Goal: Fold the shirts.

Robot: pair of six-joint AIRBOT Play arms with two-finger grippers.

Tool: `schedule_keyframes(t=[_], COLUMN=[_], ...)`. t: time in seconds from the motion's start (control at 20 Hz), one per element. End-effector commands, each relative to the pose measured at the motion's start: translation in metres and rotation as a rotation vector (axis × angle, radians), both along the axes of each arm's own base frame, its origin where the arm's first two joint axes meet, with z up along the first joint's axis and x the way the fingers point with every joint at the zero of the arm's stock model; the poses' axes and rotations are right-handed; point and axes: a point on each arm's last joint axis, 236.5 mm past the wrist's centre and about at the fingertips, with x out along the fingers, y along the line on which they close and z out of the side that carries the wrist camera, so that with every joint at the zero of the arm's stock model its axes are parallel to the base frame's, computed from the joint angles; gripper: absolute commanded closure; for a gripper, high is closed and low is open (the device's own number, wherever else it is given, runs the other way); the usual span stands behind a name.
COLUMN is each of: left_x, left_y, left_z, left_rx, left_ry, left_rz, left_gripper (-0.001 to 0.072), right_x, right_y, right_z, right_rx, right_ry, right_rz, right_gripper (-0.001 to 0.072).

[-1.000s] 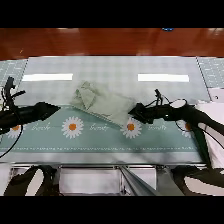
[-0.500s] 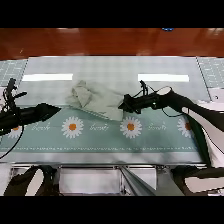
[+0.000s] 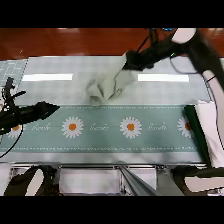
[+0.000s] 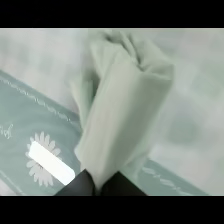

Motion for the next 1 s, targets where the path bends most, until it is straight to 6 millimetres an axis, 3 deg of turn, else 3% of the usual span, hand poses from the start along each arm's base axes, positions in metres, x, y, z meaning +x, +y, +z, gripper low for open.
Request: schedule_keyframes(t=[0.0,0.15,0.35,0.55,0.65,0.8,0.95], left_x=[-0.001,-0.001,-0.01,-0.016,-0.016,-0.014,-0.003], left_y=[-0.001,-0.001,-0.007,-0.012,-0.012,-0.01,-0.002], left_z=[0.0,0.0,-0.001,-0.002,-0.002,-0.002,-0.001], left_rx=[-0.002,-0.002,-0.015,-0.011,-0.011,-0.007,0.012], left_ry=[0.003,0.004,0.027,0.03,0.03,0.023,-0.008], left_rz=[-0.005,-0.005,-0.042,-0.083,-0.083,-0.074,-0.031], left_gripper=[0.0679,0.0678,0.0679,0.0679,0.0679,0.0678,0.0679], right_x=[0.011,0.015,0.014,-0.014,-0.039,-0.097,-0.141], right_y=[-0.056,-0.113,-0.23,-0.33,-0.365,-0.395,-0.432], right_z=[0.079,0.116,0.145,0.162,0.154,0.112,0.092], right_rx=[-0.074,-0.068,-0.102,-0.037,0.001,-0.013,-0.095], right_ry=[-0.129,-0.198,-0.246,-0.218,-0.141,0.1,0.182], right_rz=[-0.068,-0.19,-0.429,-0.642,-0.7,-0.729,-0.891], right_gripper=[0.0694,0.0694,0.0694,0.0695,0.0695,0.0695,0.0696])
